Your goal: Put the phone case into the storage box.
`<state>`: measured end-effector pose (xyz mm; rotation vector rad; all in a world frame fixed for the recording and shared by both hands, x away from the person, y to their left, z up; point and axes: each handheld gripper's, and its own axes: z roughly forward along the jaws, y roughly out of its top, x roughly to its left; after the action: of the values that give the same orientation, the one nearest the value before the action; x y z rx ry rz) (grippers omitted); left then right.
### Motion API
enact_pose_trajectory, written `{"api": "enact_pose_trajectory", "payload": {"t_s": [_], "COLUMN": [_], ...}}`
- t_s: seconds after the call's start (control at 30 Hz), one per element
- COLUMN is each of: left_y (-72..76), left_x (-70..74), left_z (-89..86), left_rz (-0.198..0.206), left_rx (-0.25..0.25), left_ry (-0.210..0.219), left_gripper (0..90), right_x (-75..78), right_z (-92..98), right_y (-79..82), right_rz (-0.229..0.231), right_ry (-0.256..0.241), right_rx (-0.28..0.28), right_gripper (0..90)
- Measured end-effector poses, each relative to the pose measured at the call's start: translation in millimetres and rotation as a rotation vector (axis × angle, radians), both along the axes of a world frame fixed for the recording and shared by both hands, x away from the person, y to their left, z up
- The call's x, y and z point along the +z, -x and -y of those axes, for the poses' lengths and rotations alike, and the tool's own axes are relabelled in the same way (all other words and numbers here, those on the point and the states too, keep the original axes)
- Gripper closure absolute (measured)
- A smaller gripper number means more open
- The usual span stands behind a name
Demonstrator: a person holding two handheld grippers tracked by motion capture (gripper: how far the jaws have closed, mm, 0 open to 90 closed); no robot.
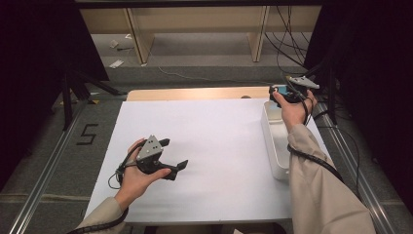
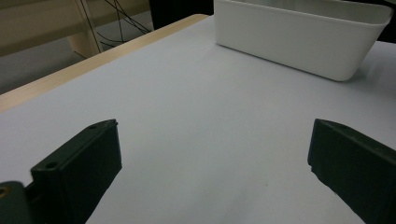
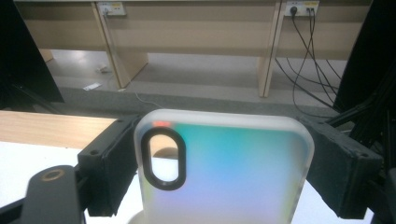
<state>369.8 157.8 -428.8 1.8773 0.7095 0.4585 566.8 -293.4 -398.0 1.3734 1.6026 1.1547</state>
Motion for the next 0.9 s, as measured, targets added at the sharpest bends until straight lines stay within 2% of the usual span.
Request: {"api": "enact_pose_trajectory", "payload": {"t_s": [0.9], "left_y": [0.3], "left_x": [0.3], "left_z": [0.3], "left_rz": [0.002], "left_rx": [-0.003], "left_ry": [0.001], "left_gripper": [2.1], "right_x": [-13.5], "right_z": [-6.9], "right_y": [-5.3], "right_rz": [-0.023], "right_ry": [0.029], "right_rx": [0.004], "right_gripper": [18.1]}}
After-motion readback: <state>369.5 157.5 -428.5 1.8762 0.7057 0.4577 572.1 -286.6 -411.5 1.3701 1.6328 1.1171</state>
